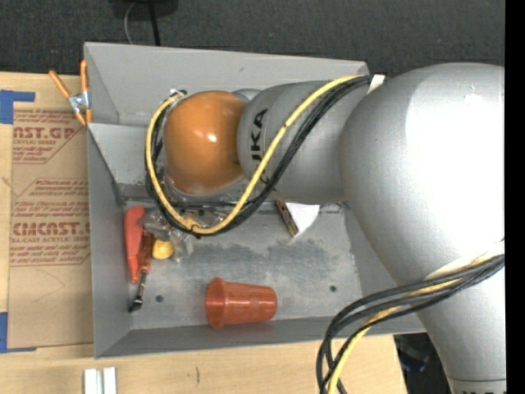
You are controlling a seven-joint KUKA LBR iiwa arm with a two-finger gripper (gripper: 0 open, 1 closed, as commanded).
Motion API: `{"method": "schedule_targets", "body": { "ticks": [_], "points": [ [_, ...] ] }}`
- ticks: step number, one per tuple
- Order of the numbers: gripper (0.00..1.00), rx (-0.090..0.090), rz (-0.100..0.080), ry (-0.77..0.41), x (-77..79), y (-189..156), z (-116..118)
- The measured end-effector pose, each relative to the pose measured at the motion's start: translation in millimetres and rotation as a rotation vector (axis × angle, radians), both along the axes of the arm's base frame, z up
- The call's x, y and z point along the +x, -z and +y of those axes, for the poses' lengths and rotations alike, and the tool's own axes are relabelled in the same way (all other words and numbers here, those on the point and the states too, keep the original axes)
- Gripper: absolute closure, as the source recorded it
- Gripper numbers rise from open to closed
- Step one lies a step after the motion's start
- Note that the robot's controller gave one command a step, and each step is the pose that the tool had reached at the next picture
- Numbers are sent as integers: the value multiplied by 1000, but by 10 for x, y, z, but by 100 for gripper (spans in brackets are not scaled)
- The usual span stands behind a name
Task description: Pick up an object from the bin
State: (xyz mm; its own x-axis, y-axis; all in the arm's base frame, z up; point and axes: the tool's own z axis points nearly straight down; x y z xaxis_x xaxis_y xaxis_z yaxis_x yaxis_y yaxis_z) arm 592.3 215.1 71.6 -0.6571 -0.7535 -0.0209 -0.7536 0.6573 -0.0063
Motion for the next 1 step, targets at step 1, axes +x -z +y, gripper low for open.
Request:
{"method": "schedule_targets", "body": {
  "ticks": [1],
  "points": [
    [100, 0, 0, 0, 0, 0, 0]
  ]
}}
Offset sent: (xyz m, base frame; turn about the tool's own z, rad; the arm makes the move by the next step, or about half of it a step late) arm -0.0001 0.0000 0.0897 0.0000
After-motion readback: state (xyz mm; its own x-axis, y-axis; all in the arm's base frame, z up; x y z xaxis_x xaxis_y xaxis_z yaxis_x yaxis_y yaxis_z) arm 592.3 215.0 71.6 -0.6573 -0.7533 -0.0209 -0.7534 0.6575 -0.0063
